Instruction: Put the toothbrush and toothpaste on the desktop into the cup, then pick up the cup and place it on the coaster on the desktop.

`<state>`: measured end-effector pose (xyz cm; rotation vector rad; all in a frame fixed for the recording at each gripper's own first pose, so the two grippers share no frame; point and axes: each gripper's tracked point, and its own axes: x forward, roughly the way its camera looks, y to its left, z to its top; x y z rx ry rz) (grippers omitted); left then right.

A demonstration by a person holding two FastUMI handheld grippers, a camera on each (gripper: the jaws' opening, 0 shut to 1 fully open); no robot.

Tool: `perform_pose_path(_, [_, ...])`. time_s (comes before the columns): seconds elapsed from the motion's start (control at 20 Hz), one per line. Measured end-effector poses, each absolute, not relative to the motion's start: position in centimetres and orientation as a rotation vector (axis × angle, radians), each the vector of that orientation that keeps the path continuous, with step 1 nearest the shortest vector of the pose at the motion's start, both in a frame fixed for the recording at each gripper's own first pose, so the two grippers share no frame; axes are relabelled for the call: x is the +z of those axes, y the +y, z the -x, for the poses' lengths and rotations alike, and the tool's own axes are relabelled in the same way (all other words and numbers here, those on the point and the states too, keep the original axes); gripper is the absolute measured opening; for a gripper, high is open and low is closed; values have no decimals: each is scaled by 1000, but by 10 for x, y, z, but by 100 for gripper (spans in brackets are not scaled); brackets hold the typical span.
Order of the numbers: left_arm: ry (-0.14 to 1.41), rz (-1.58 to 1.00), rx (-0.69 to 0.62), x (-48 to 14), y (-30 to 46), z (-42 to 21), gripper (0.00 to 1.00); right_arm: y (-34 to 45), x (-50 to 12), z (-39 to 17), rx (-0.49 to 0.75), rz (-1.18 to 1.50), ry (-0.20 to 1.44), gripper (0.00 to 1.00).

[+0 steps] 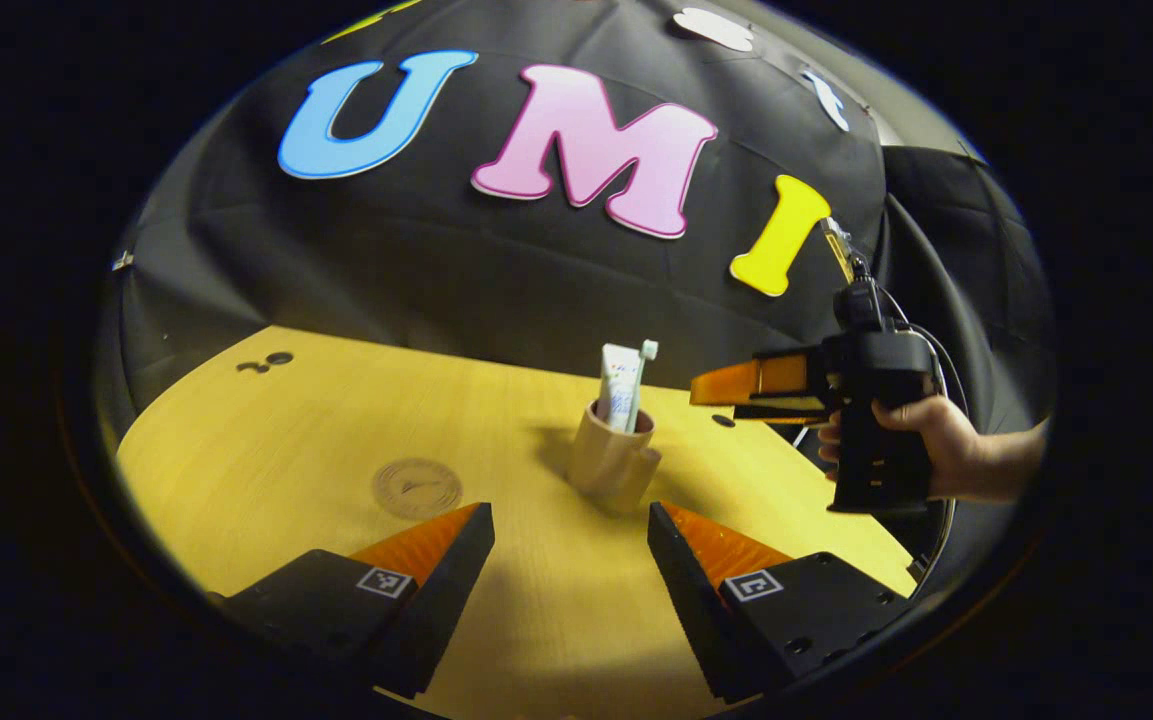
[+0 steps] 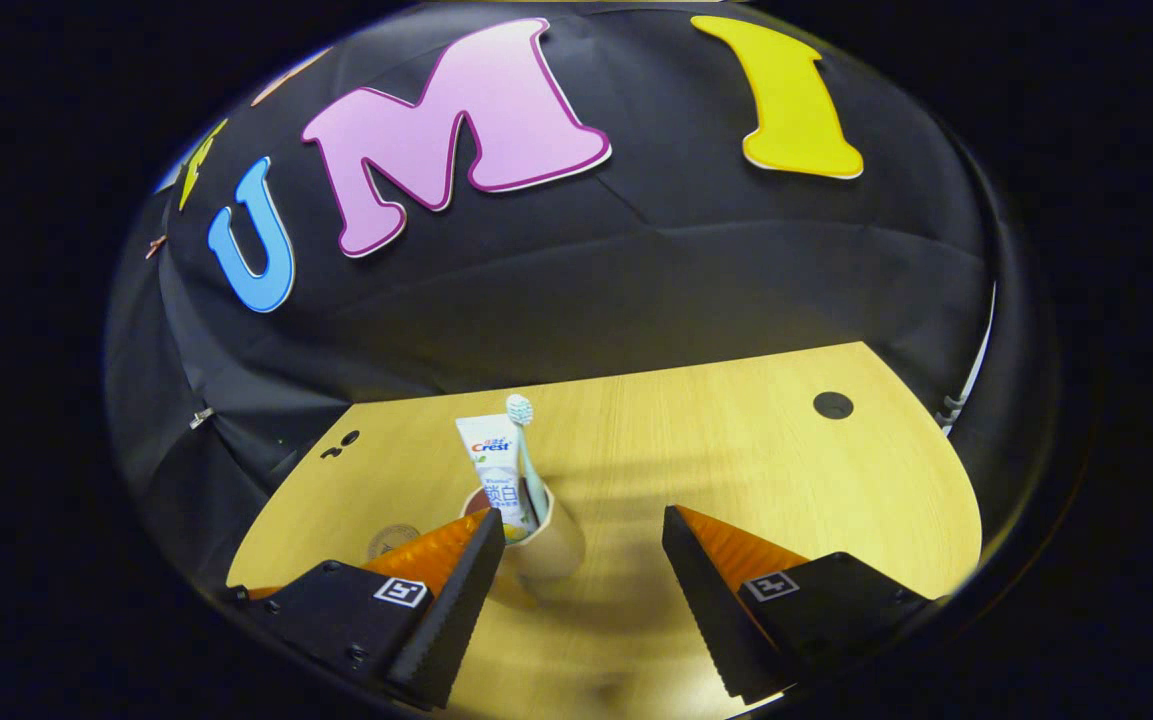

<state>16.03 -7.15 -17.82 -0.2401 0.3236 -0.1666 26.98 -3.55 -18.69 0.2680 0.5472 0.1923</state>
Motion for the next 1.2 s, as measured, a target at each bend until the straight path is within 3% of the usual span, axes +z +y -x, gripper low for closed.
perform_pose_path(0.5, [374, 129, -45, -168, 26, -110, 98, 14, -226, -258, 195, -310, 958, 98])
perform_pose_path(0.8, [389, 136, 9, -174, 60, -87, 98, 47, -258, -255, 248, -206, 1107, 98])
perform_pose_path(1.2, [467, 195, 110, -201, 97, -47, 98, 59, -304, -259, 219, -141, 1257, 97])
